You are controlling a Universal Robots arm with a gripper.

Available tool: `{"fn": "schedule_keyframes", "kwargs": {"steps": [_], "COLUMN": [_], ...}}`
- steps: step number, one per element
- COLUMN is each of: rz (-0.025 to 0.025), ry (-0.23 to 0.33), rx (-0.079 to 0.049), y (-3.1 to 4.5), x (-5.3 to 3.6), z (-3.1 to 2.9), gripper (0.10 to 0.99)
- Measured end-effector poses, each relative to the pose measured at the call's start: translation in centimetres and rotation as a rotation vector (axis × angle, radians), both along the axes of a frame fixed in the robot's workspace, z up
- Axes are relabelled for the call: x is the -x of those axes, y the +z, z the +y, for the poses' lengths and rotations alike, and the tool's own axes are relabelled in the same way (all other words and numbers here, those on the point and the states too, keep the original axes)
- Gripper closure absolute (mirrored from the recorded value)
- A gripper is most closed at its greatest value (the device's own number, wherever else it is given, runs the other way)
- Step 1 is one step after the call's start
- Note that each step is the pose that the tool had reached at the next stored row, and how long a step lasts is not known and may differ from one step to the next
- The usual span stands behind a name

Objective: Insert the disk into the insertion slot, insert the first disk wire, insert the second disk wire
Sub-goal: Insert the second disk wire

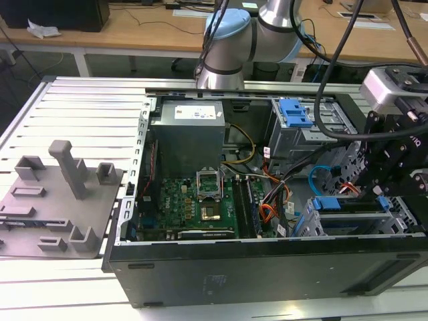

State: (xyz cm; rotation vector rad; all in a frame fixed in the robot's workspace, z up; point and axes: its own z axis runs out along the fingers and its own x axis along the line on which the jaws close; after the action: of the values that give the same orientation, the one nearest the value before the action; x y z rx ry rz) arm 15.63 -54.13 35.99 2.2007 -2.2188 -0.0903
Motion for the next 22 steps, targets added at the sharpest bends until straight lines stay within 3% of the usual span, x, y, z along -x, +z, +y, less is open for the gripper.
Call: {"fn": "schedule_keyframes", "kwargs": {"steps": [5,13,22], "rz": [0.0000,0.0000,0.0000], "ry": [0.000,0.000,0.001], "rx": [0.000,0.001,0.000], "y": [1.20,1.25,1.22], "x": [0.00,0.00,0.00], "z": [0.01,0.10,2.02], "gripper": [0.784,0.784,0.784]}}
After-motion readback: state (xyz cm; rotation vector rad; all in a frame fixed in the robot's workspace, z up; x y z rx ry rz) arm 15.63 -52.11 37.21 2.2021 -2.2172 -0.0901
